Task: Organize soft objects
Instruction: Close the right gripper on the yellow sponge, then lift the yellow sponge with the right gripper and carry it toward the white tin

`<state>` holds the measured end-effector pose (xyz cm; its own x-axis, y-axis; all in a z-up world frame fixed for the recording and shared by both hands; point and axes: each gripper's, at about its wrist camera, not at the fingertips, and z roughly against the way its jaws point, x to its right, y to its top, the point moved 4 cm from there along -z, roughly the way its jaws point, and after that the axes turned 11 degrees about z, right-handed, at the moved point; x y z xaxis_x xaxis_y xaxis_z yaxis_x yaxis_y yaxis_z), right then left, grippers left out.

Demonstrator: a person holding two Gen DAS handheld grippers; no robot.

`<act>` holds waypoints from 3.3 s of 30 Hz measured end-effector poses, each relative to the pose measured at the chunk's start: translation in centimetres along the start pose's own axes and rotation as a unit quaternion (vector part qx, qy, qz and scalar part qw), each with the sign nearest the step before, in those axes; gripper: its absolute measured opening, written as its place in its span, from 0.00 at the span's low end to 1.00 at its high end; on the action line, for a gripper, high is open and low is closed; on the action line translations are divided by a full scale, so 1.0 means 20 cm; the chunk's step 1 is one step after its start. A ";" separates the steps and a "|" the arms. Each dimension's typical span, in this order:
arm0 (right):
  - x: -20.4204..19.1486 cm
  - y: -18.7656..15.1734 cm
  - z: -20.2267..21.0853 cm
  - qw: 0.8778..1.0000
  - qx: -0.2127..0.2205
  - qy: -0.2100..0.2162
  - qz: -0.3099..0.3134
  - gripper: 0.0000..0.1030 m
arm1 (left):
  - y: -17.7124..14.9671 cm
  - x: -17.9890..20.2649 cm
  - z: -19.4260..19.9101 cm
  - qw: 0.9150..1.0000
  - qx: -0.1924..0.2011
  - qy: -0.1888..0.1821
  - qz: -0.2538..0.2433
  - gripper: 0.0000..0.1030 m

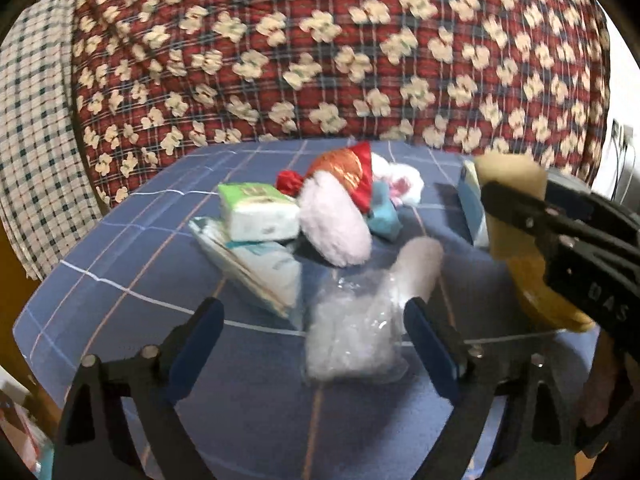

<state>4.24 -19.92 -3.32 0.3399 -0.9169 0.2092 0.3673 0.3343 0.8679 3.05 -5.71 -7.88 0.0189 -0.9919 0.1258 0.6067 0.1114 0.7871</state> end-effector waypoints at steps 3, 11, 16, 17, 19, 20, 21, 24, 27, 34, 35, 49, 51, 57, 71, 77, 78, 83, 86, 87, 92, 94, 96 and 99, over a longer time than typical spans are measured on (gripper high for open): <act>0.00 0.00 0.02 1.000 0.014 0.002 -0.003 0.48 | -0.01 0.01 -0.03 1.000 -0.014 0.000 -0.002 0.75; 0.01 0.00 0.02 1.000 0.015 0.006 -0.005 0.48 | -0.04 0.02 -0.07 0.999 -0.037 -0.033 0.000 0.26; 0.02 -0.01 0.04 1.000 0.024 -0.001 -0.011 0.48 | -0.05 0.03 -0.05 0.998 -0.033 -0.052 0.005 0.11; 0.02 -0.01 0.04 1.000 0.027 -0.002 -0.011 0.48 | -0.04 0.03 -0.04 0.998 -0.030 -0.057 0.007 0.10; 0.03 -0.02 0.06 0.999 0.032 -0.003 -0.014 0.48 | -0.02 0.03 -0.03 0.998 -0.023 -0.064 0.012 0.09; 0.03 -0.02 0.06 0.999 0.035 -0.004 -0.016 0.48 | -0.01 0.03 -0.01 0.997 -0.016 -0.069 0.013 0.09; 0.04 -0.02 0.07 0.999 0.037 -0.006 -0.017 0.48 | -0.01 0.03 0.01 0.997 -0.009 -0.070 0.015 0.09; 0.04 -0.02 0.08 0.999 0.045 -0.010 -0.020 0.48 | 0.02 0.04 0.04 0.997 0.008 -0.078 0.023 0.09; 0.05 -0.02 0.09 0.998 0.049 -0.014 -0.021 0.48 | 0.04 0.05 0.06 0.996 0.019 -0.082 0.025 0.09; 0.05 -0.01 0.11 0.998 0.058 -0.024 -0.023 0.48 | 0.12 0.09 0.09 0.995 0.047 -0.089 0.028 0.09; 0.05 -0.02 0.12 0.998 0.059 -0.024 -0.023 0.48 | 0.13 0.10 0.10 0.994 0.052 -0.091 0.026 0.09; 0.08 -0.01 0.14 0.997 0.065 -0.037 -0.028 0.48 | 0.21 0.17 0.12 0.990 0.104 -0.088 0.022 0.09; 0.09 -0.01 0.14 0.997 0.067 -0.039 -0.030 0.48 | 0.22 0.17 0.12 0.990 0.107 -0.086 0.022 0.09; 0.09 -0.01 0.14 0.996 0.071 -0.042 -0.034 0.48 | 0.25 0.18 0.09 0.990 0.114 -0.076 0.027 0.09; 0.09 -0.02 0.16 0.995 0.080 -0.049 -0.037 0.49 | 0.24 0.22 0.06 0.990 0.129 -0.060 0.021 0.09; 0.10 -0.02 0.16 0.995 0.080 -0.051 -0.041 0.49 | 0.24 0.23 0.05 0.990 0.131 -0.055 0.020 0.09; 0.10 -0.02 0.16 0.995 0.081 -0.052 -0.041 0.49 | 0.24 0.23 0.04 0.990 0.132 -0.053 0.021 0.09; 0.12 -0.02 0.17 0.994 0.083 -0.060 -0.044 0.49 | 0.25 0.25 0.04 0.990 0.133 -0.050 0.019 0.09; 0.12 -0.02 0.17 0.994 0.080 -0.061 -0.045 0.49 | 0.24 0.25 0.04 0.990 0.134 -0.050 0.019 0.09; 0.12 -0.02 0.17 0.994 0.081 -0.062 -0.044 0.49 | 0.24 0.25 0.04 0.989 0.136 -0.048 0.020 0.09; 0.11 -0.02 0.17 0.994 0.079 -0.064 -0.041 0.49 | 0.24 0.25 0.04 0.989 0.143 -0.030 0.026 0.09; 0.11 -0.02 0.17 0.994 0.080 -0.065 -0.042 0.50 | 0.24 0.24 0.04 0.989 0.144 -0.021 0.031 0.09; 0.11 -0.02 0.16 0.994 0.078 -0.064 -0.044 0.50 | 0.24 0.24 0.04 0.989 0.143 -0.017 0.031 0.09; 0.11 -0.02 0.17 0.994 0.078 -0.064 -0.048 0.50 | 0.24 0.24 0.03 0.989 0.143 -0.019 0.030 0.09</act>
<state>1.93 -22.86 -1.78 0.1929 -0.9664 0.1700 0.2501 0.2159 0.9438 5.53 -9.86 -3.11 0.0150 -0.9806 0.1957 0.3556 0.1882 0.9155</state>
